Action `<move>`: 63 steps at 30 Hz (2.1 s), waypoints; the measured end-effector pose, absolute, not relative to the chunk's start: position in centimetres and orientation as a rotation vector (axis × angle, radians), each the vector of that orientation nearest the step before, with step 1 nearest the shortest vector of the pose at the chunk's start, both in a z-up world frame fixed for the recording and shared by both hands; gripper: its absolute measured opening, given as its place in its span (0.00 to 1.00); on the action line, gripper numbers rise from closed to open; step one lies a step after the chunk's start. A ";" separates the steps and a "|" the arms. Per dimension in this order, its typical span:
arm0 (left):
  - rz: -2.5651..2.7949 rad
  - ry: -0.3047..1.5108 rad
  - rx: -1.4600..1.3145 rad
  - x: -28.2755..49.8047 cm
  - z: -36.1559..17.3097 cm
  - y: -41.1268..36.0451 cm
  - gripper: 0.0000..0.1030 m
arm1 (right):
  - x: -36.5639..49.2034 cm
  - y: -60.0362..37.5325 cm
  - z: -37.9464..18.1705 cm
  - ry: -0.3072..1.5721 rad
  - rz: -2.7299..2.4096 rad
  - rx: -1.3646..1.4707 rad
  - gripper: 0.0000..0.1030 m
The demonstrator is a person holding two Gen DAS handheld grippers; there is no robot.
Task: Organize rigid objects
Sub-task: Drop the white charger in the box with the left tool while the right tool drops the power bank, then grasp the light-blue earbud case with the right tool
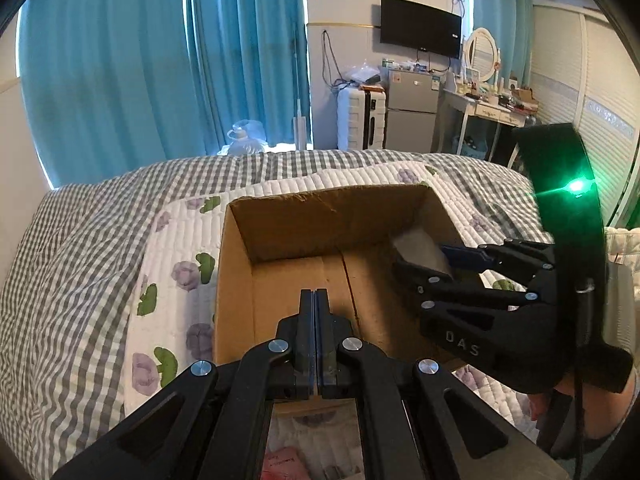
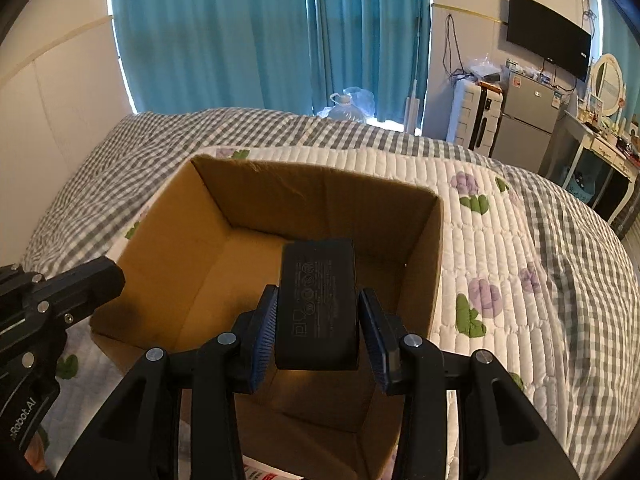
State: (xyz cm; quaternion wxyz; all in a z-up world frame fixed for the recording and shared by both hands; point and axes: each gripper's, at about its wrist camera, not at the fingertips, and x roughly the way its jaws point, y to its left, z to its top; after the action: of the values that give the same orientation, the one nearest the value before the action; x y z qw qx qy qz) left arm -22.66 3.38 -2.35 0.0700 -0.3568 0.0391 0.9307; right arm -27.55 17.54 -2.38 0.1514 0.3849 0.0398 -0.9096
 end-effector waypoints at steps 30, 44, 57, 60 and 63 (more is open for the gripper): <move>2.899 0.053 -1.220 -8.6 -7.4 -0.9 1.00 | -7.9 18.9 -8.6 0.267 -2.575 1.352 0.92; 2.833 0.074 -1.341 -9.2 -11.0 0.0 1.00 | -9.9 16.6 -13.9 0.330 -2.428 1.502 0.59; 2.738 0.185 -1.478 -12.1 -14.2 3.2 1.00 | -10.0 20.8 -8.4 0.147 -2.536 1.325 0.51; 2.732 0.164 -1.481 -12.7 -14.7 3.4 1.00 | -10.0 20.5 -8.6 0.148 -2.524 1.329 0.51; 2.730 0.187 -1.490 -12.6 -14.7 3.1 1.00 | -9.8 20.3 -8.2 0.164 -2.524 1.310 0.51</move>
State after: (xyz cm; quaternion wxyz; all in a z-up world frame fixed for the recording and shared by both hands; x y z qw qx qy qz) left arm -12.62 3.07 -14.75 0.0131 -0.4782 0.0600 0.8761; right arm -9.84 20.32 -8.17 0.1463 0.4549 0.0568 -0.8766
